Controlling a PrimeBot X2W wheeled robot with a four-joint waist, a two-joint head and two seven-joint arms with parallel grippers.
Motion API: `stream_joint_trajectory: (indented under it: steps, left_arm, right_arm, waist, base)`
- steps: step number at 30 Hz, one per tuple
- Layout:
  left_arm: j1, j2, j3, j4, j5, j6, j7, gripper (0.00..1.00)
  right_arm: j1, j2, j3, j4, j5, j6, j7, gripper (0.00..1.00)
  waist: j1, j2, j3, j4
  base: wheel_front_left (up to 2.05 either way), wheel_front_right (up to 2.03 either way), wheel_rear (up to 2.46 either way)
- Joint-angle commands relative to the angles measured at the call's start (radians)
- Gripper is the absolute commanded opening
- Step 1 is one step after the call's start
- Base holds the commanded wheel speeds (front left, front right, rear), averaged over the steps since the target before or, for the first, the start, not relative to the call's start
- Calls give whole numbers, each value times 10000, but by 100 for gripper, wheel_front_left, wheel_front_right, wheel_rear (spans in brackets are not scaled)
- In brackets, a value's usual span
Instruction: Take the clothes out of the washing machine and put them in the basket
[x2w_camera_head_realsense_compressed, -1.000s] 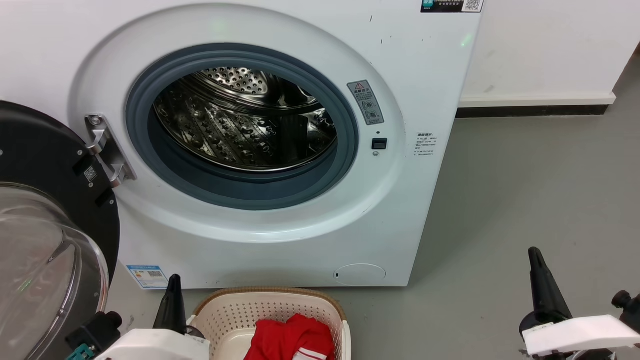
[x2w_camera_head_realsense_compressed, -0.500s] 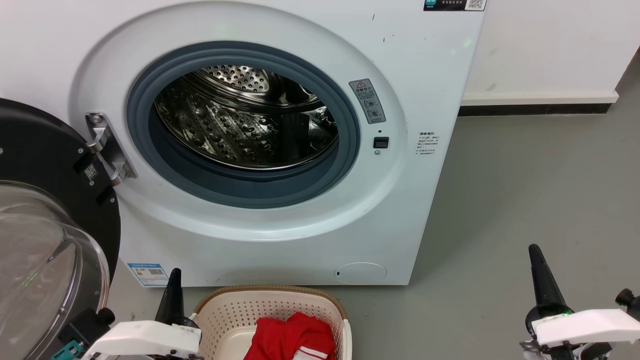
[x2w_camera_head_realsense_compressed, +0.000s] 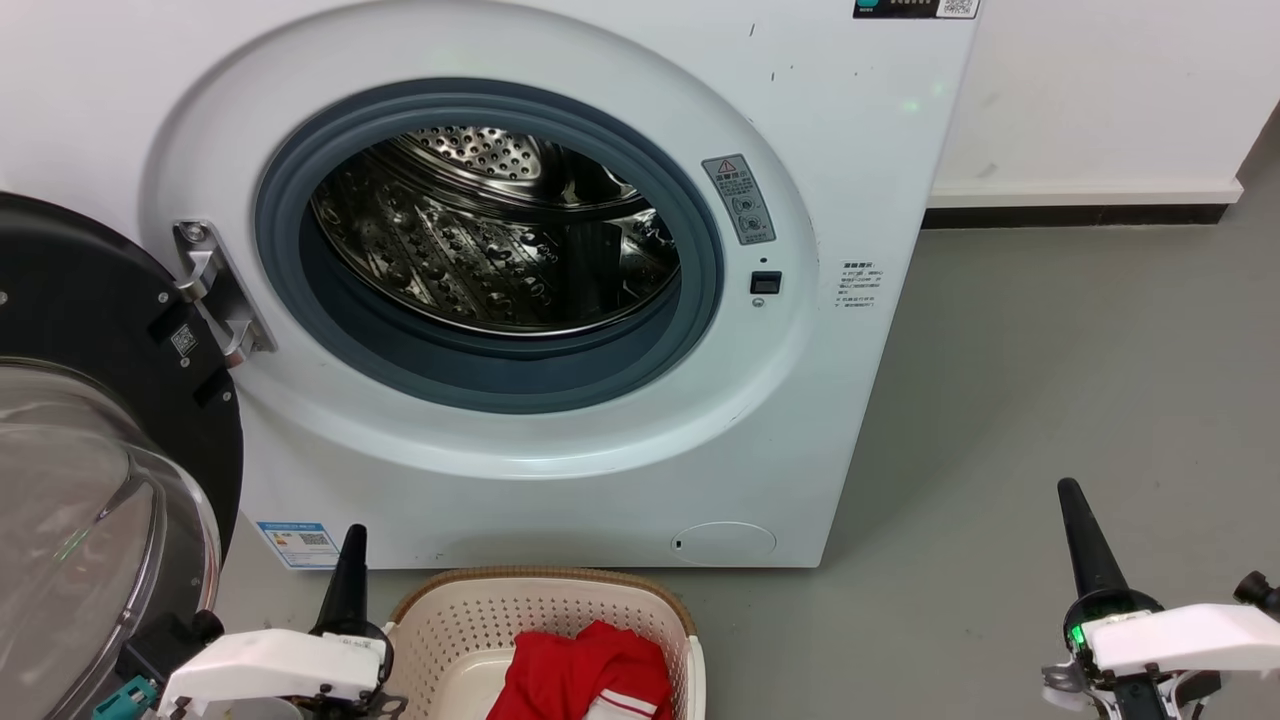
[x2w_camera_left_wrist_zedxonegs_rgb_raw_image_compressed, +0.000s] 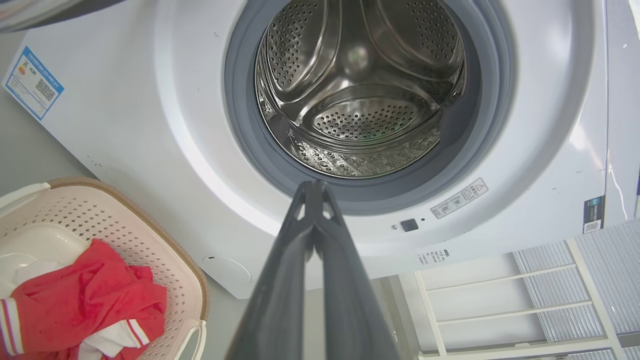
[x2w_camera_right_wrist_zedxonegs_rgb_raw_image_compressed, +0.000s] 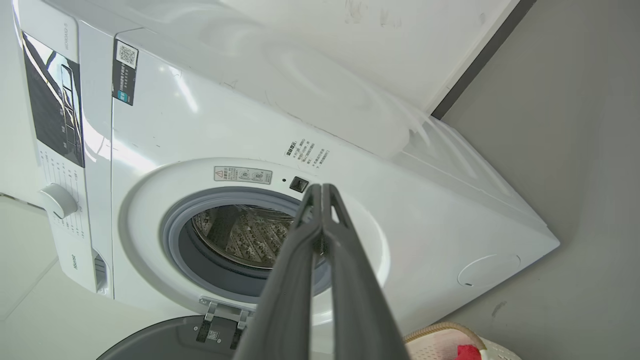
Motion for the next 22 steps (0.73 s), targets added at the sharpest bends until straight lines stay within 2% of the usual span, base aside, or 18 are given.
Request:
stream_joint_trajectory:
  steps: [1, 22]
  left_arm:
    - [-289, 64, 75, -33, -351, -95, 98, 0]
    - [-595, 51, 270, 225, -2330, -414, 610, 0]
  right_arm:
    - [-267, -69, -34, -2, 353, -1, 85, 0]
    - [-566, -50, -183, 308, 2205, -2, 589, 0]
  waist:
    - [-1, -1, 8, 6]
    - [-1, -1, 86, 61]
  base:
    - [0, 0, 0]
    - [0, 0, 0]
